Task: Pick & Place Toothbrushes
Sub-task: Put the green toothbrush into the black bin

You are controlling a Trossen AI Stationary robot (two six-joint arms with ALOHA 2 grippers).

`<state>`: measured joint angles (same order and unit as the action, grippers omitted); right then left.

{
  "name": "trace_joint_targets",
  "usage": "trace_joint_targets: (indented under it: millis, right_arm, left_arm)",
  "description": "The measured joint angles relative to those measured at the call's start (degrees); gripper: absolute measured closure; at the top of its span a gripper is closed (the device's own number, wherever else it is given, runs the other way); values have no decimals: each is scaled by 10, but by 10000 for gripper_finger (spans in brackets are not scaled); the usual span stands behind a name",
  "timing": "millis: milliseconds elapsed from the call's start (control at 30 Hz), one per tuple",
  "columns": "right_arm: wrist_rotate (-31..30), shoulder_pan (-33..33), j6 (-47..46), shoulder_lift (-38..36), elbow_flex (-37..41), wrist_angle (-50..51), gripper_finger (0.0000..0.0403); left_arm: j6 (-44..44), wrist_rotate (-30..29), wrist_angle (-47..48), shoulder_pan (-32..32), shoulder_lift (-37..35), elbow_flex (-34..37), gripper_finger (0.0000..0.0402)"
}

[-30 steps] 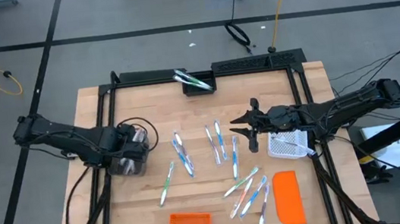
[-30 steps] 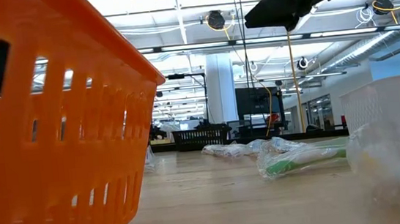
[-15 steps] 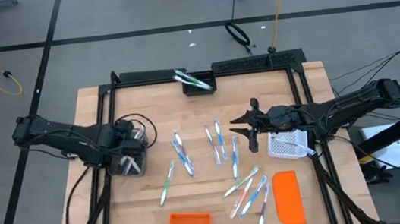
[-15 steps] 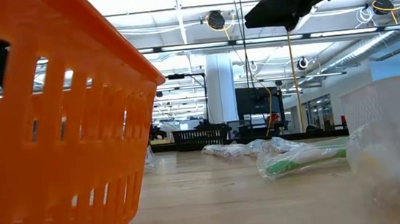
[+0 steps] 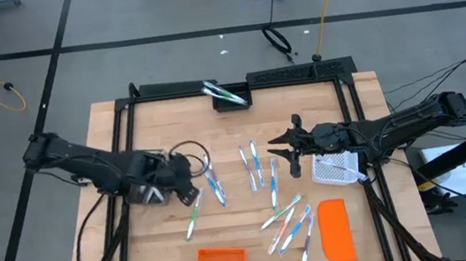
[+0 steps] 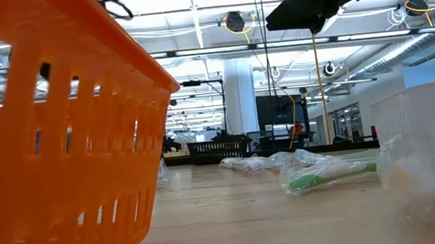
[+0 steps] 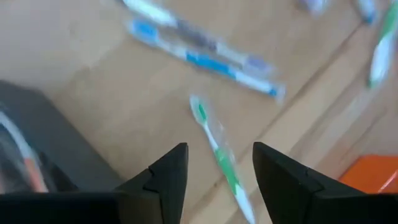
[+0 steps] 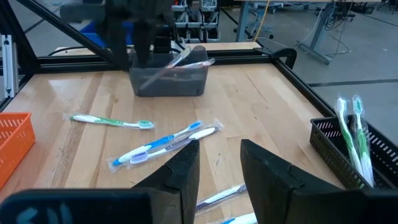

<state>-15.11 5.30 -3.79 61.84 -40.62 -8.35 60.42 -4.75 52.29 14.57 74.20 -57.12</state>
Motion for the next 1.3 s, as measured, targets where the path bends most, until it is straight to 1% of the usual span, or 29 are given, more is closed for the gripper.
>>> trace_joint_targets:
  millis: [133,333,567,667,800,1100,1300]
  right_arm:
    - [0,0,0,0,0,0,291]
    - [0,0,0,0,0,0,291]
    - [1,0,0,0,0,0,291]
    - [1,0,0,0,0,0,291]
    - [1,0,0,0,0,0,291]
    - [2,0,0,0,0,0,291]
    - [2,0,0,0,0,-1,291]
  left_arm:
    - [14,45,1,6,56,0,224]
    - [31,101,-6,14,121,0,224]
    - [31,143,-82,21,185,0,224]
    - [32,162,-92,21,210,0,224]
    - [32,172,-88,21,233,0,224]
    - [28,163,-84,23,252,0,224]
    - [23,168,-91,23,284,-3,225]
